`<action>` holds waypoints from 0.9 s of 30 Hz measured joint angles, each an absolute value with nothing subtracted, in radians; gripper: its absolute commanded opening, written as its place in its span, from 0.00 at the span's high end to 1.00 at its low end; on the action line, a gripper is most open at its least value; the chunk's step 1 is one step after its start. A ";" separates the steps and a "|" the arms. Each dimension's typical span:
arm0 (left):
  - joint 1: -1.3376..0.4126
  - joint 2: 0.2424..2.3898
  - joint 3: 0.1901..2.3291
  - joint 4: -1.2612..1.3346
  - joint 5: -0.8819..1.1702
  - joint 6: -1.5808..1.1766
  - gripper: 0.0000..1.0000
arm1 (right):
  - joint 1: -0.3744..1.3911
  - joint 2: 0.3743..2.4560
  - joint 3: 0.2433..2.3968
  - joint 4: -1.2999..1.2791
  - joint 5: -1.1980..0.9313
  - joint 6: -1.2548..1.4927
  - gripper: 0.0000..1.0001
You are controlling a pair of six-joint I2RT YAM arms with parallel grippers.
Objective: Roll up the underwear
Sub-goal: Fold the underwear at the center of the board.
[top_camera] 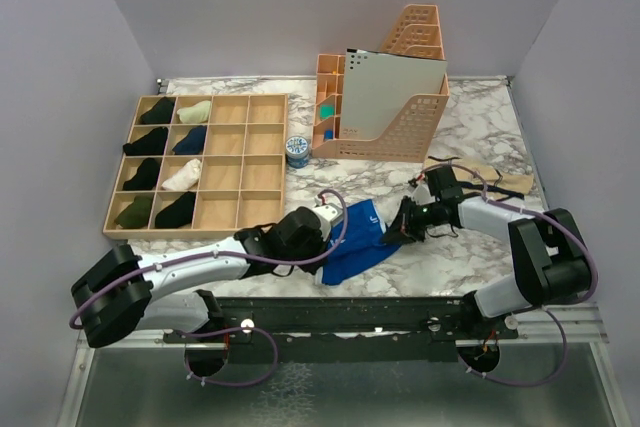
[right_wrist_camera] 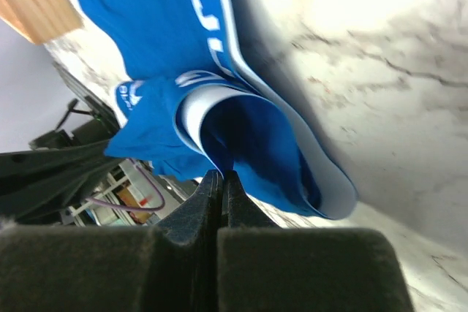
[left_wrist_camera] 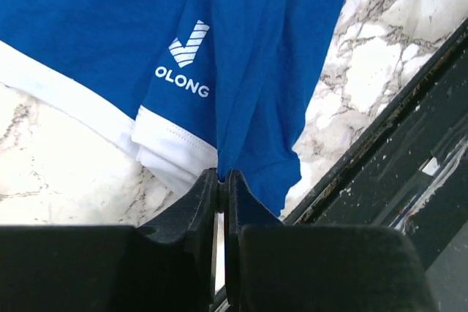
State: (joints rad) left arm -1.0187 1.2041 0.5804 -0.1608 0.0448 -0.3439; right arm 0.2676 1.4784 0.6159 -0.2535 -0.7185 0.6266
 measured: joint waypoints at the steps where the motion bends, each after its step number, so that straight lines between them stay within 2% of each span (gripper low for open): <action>1: -1.019 1.203 0.576 -0.160 0.053 -0.350 0.92 | 0.267 1.478 0.604 -0.263 -0.715 0.616 1.00; 5: -1.019 1.209 0.556 -0.148 0.102 -0.385 0.93 | 0.267 1.465 0.575 -0.309 -0.684 0.589 1.00; 17: -1.019 1.180 0.518 -0.109 0.200 -0.470 0.84 | 0.267 1.348 0.608 -0.396 -0.540 0.577 0.99; 21: -1.025 1.209 0.518 -0.107 0.218 -0.470 0.73 | 0.267 1.373 0.623 -0.427 -0.506 0.570 0.96; 23: -1.029 1.222 0.518 -0.115 0.220 -0.471 0.62 | 0.267 1.390 0.622 -0.442 -0.484 0.567 0.91; 27: -1.030 1.222 0.520 -0.127 0.216 -0.471 0.61 | 0.267 1.396 0.622 -0.462 -0.477 0.567 0.83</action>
State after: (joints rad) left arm -1.0302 1.2217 0.5201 -0.1272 0.2161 -0.4713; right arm 0.2668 1.3960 0.6216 -0.4622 -0.4767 0.5674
